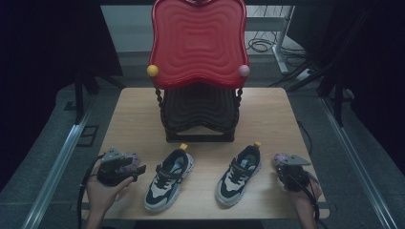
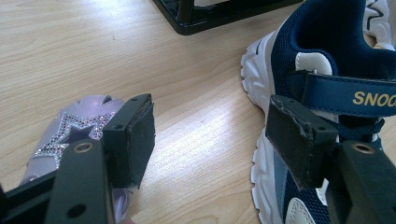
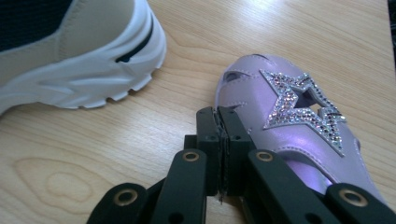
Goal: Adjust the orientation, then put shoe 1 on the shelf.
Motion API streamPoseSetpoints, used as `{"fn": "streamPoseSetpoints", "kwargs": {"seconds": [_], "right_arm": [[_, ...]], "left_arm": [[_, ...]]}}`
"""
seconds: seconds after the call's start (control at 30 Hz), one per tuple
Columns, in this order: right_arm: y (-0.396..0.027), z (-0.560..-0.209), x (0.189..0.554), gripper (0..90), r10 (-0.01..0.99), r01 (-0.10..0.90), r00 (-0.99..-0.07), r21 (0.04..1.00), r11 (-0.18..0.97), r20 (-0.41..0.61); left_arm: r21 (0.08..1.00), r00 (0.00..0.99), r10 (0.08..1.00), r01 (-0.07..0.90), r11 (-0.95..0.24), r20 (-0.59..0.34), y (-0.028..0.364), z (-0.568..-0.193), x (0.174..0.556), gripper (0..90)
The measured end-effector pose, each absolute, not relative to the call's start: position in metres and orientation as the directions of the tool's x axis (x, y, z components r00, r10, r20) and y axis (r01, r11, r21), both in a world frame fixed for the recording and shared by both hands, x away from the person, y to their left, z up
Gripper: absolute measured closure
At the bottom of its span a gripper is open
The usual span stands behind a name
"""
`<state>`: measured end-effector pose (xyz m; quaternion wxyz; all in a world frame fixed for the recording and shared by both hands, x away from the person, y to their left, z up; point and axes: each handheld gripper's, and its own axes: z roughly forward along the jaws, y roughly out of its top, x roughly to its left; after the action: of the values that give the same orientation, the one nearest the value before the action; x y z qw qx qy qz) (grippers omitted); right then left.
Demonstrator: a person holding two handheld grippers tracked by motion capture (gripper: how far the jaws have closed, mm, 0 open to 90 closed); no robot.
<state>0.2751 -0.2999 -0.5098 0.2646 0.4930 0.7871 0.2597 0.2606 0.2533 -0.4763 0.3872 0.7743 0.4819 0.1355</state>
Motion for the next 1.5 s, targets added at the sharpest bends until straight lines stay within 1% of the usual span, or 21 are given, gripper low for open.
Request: {"fn": "streamPoseSetpoints", "kwargs": {"seconds": [0.1,0.13,0.23,0.33,0.4,0.47,0.57,0.63,0.77,0.87,0.93,1.23,1.33,1.43,1.5], "right_arm": [[-0.301,-0.506,0.272,88.6,0.914,0.627,-0.381,0.687,0.367,-0.141],[-0.305,-0.497,0.266,88.7,0.915,0.599,-0.384,0.721,0.348,-0.123],[-0.317,-0.483,0.257,88.8,0.921,0.558,-0.379,0.772,0.303,-0.087],[-0.330,-0.472,0.248,88.6,0.926,0.528,-0.373,0.807,0.265,-0.060],[-0.332,-0.470,0.246,88.6,0.927,0.523,-0.371,0.814,0.253,-0.049],[-0.344,-0.465,0.239,86.8,0.925,0.495,-0.379,0.839,0.225,-0.025],[-0.349,-0.464,0.237,85.5,0.924,0.489,-0.383,0.845,0.215,-0.013],[-0.353,-0.466,0.236,81.8,0.923,0.490,-0.386,0.848,0.201,0.005],[-0.354,-0.470,0.236,68.9,0.924,0.481,-0.383,0.855,0.194,0.006],[-0.354,-0.471,0.235,62.4,0.915,0.460,-0.402,0.872,0.167,0.036],[-0.354,-0.470,0.234,60.5,0.913,0.455,-0.407,0.875,0.165,0.039],[-0.356,-0.470,0.227,56.8,0.917,0.455,-0.398,0.876,0.161,0.038],[-0.356,-0.471,0.224,56.8,0.909,0.459,-0.411,0.876,0.146,0.064],[-0.355,-0.473,0.223,56.8,0.907,0.465,-0.417,0.872,0.155,0.061],[-0.354,-0.475,0.223,56.8,0.904,0.470,-0.424,0.867,0.164,0.059]], "left_arm": [[0.732,0.500,0.850,0.640,-0.236,-0.164,0.254,-0.476,0.260,33.1],[0.732,0.500,0.850,0.639,-0.235,-0.163,0.254,-0.476,0.260,33.1],[0.735,0.500,0.850,0.638,-0.230,-0.168,0.256,-0.475,0.260,33.1],[0.737,0.498,0.851,0.637,-0.226,-0.169,0.257,-0.474,0.259,33.1],[0.738,0.495,0.852,0.637,-0.223,-0.170,0.258,-0.473,0.259,33.1],[0.741,0.495,0.852,0.635,-0.220,-0.171,0.259,-0.472,0.258,33.0],[0.743,0.494,0.852,0.633,-0.215,-0.174,0.261,-0.472,0.258,33.0],[0.742,0.495,0.851,0.635,-0.216,-0.176,0.262,-0.473,0.259,32.9],[0.739,0.495,0.850,0.638,-0.216,-0.179,0.263,-0.474,0.260,33.0],[0.746,0.492,0.849,0.635,-0.199,-0.192,0.265,-0.474,0.260,32.3],[0.758,0.487,0.847,0.629,-0.172,-0.213,0.269,-0.472,0.260,32.1],[0.770,0.489,0.847,0.616,-0.167,-0.208,0.273,-0.468,0.260,32.9],[0.777,0.508,0.843,0.598,-0.196,-0.178,0.270,-0.466,0.258,33.7],[0.784,0.512,0.842,0.588,-0.201,-0.168,0.270,-0.463,0.256,34.3],[0.789,0.507,0.846,0.584,-0.194,-0.167,0.273,-0.462,0.252,36.4]]}}
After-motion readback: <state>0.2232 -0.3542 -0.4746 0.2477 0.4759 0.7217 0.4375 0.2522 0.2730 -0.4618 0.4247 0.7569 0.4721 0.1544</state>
